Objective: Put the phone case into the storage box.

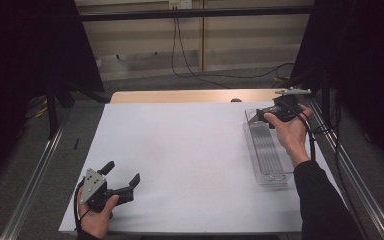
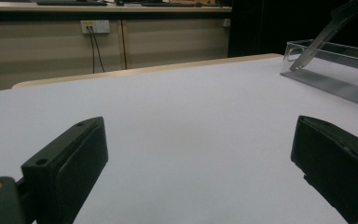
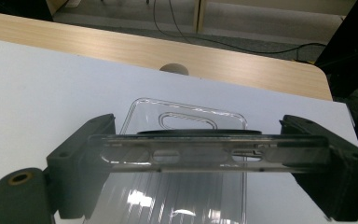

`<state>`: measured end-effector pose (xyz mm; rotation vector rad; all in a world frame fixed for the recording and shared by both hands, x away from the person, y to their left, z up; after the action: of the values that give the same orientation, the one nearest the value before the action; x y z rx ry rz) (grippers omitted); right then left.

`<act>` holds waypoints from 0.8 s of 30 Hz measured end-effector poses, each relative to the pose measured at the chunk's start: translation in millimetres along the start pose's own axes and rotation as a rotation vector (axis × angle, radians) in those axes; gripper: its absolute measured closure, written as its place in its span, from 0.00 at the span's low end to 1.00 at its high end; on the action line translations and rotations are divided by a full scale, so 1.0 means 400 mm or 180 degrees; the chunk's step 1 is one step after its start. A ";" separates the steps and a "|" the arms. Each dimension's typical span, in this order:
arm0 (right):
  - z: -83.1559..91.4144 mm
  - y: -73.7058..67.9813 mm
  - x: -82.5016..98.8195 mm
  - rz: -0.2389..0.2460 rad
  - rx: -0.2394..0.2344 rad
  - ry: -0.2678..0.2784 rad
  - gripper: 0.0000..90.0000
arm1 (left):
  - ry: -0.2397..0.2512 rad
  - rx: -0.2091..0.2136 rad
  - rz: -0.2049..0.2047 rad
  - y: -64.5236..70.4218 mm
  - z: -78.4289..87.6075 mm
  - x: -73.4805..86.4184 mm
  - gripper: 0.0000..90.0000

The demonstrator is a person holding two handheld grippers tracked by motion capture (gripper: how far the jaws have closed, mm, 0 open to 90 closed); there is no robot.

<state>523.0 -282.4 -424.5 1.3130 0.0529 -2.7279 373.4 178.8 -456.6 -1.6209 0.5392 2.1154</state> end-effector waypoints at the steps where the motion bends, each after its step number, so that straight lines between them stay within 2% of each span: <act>1: -0.003 0.000 0.000 -0.0004 0.0011 0.0009 0.13 | -0.0001 0.0001 0.0000 0.000 0.000 0.000 0.04; 5: -0.013 -0.002 0.002 0.0025 0.0039 0.0005 0.13 | -0.0001 -0.0003 0.0003 -0.001 0.000 0.001 0.04; 12: -0.027 0.001 -0.011 -0.0042 0.0053 0.0080 0.13 | -0.0014 -0.0006 -0.0007 -0.002 -0.001 0.003 0.04; 18: -0.037 0.001 -0.022 -0.0064 0.0124 0.0106 0.13 | -0.0020 -0.0007 -0.0012 -0.002 -0.001 0.004 0.04; 24: -0.049 -0.001 -0.033 -0.0123 0.0193 0.0210 0.13 | -0.0028 -0.0006 -0.0015 -0.003 -0.001 0.005 0.04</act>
<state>546.4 -279.2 -426.7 1.4327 0.0013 -2.7379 373.7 179.8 -458.6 -1.6115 0.5304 2.1194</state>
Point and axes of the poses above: each handheld gripper's, and its own axes: z roughly backward along the jaws, x roughly out of its underside, y roughly to its right, the point moved 10 cm from there along -z, roughly forward along the jaws, and after that the axes turned 1 degree about x, right-handed, at the moved point
